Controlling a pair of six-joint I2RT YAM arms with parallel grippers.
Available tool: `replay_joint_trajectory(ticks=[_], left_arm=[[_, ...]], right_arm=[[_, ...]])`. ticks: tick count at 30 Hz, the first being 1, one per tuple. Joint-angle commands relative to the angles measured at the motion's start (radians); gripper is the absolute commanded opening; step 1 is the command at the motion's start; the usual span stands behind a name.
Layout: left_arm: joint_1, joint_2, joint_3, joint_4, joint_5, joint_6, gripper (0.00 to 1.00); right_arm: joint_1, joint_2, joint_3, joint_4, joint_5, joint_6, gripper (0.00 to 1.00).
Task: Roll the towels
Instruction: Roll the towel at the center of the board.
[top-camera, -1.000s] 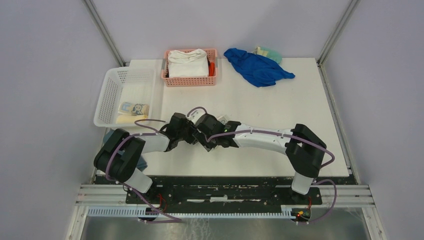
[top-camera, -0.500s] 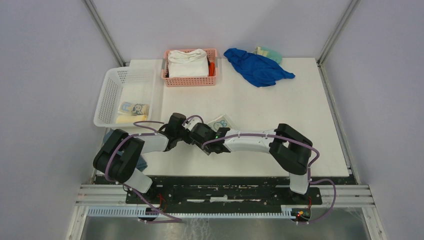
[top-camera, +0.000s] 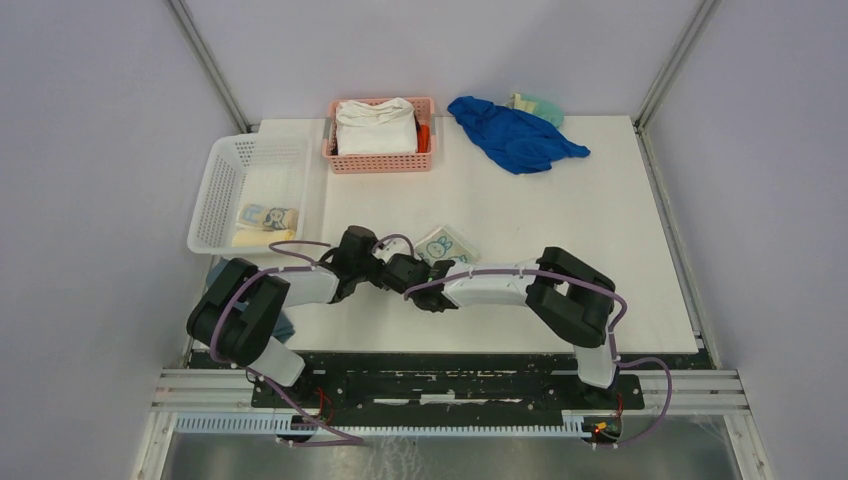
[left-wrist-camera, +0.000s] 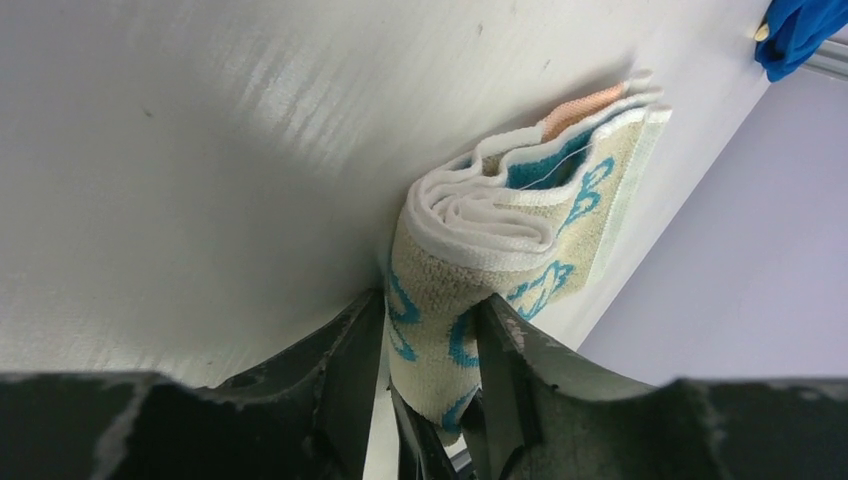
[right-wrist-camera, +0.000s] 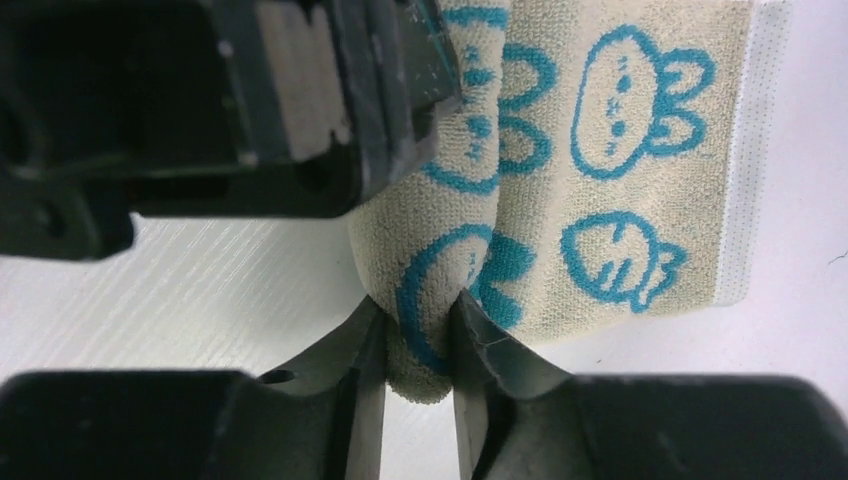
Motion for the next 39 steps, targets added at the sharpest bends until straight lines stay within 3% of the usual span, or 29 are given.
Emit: replay_joint_trajectory(ticks=[1, 6, 13, 19, 27, 39], left_arm=[[-0.012, 0.036, -0.027, -0.178, -0.07, -0.002, 0.52], [0.007, -0.057, -0.075, -0.183, -0.056, -0.022, 0.63], [0.048, -0.347, -0.137, -0.301, -0.112, 0.025, 0.76], [0.051, -0.489, -0.155, -0.321, -0.103, 0.071, 0.77], [0.05, -0.437, -0.177, -0.224, -0.01, 0.07, 0.78], [0.046, -0.247, -0.1, -0.086, 0.049, 0.06, 0.74]], right_arm=[[-0.026, 0.048, -0.084, -0.072, -0.044, 0.011, 0.27], [-0.1, -0.054, -0.17, 0.074, -0.349, -0.051, 0.07], [-0.29, -0.1, -0.256, 0.23, -1.002, -0.054, 0.03], [-0.403, -0.038, -0.278, 0.346, -1.348, 0.034, 0.02], [-0.522, 0.117, -0.222, 0.385, -1.586, 0.154, 0.02], [-0.571, 0.233, -0.122, 0.272, -1.594, 0.19, 0.03]])
